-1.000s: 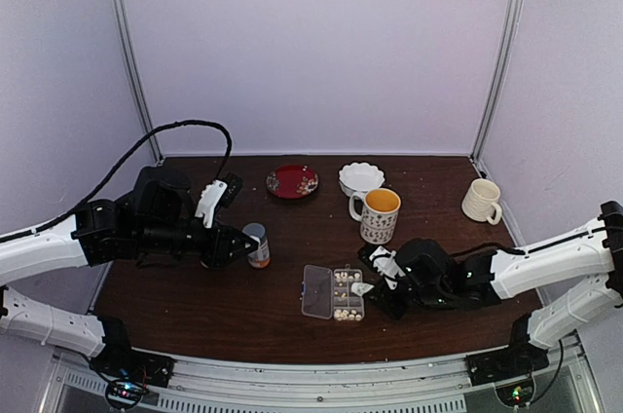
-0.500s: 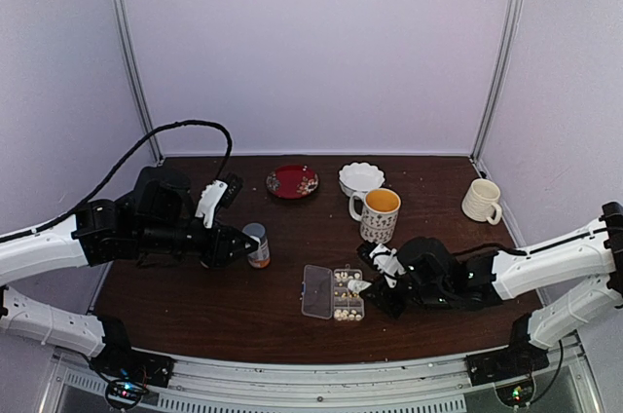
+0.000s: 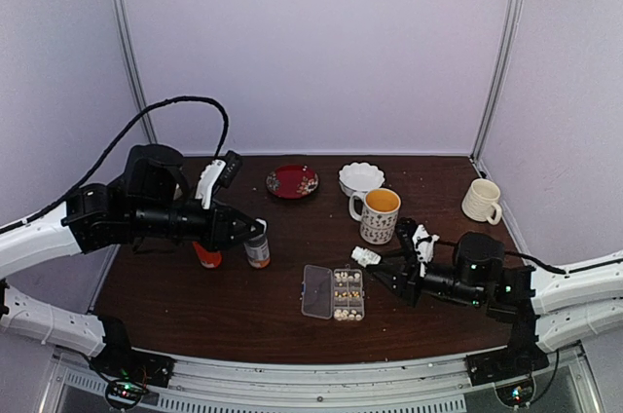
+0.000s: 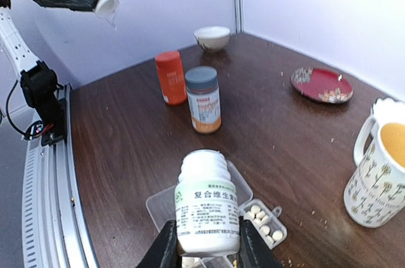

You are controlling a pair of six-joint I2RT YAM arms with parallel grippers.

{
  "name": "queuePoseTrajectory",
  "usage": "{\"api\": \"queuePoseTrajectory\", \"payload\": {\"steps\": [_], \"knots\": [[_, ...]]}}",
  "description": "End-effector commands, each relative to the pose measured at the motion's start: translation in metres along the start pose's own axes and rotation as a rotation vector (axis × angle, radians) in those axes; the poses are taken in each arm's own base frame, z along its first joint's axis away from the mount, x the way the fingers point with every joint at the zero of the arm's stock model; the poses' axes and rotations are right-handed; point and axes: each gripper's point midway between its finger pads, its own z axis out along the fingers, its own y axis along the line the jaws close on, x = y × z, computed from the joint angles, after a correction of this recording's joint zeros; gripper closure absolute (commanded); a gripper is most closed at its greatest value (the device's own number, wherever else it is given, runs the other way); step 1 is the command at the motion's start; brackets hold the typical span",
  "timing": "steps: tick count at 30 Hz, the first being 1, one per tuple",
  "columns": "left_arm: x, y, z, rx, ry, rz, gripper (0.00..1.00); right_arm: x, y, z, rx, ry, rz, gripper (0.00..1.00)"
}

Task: Sort the pills into containers
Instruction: Close the lid of the pill bottle.

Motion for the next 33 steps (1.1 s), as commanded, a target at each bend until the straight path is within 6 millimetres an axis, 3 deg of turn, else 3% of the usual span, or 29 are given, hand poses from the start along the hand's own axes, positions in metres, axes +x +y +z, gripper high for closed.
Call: {"api": "queuePoseTrajectory", "payload": {"steps": [1,12,20,22,24,28,33], "knots": [[-0.027,-0.023,-0.013,0.083,-0.051,-0.018,1.00,-0.051,0.006,-0.021,-0.022,-0.244,-0.095,1.00],[-0.092,-0.091,-0.046,0.335,-0.146,-0.079,1.00,-0.193,0.036,-0.081,-0.047,-0.744,-0.348,1.00],[-0.105,-0.100,-0.056,0.371,-0.192,-0.114,1.00,-0.283,0.048,-0.170,-0.022,-1.169,-0.363,1.00],[-0.107,-0.101,-0.056,0.379,-0.198,-0.126,1.00,-0.291,0.048,-0.182,-0.017,-1.211,-0.363,1.00],[-0.108,-0.103,-0.056,0.390,-0.204,-0.137,1.00,-0.290,0.050,-0.175,-0.015,-1.187,-0.382,1.00],[-0.116,-0.111,-0.060,0.432,-0.225,-0.154,1.00,-0.265,0.059,-0.126,-0.063,-1.018,-0.466,1.00],[-0.129,-0.130,-0.067,0.524,-0.232,-0.194,1.00,-0.244,0.064,-0.099,-0.090,-0.945,-0.468,1.00]]}}
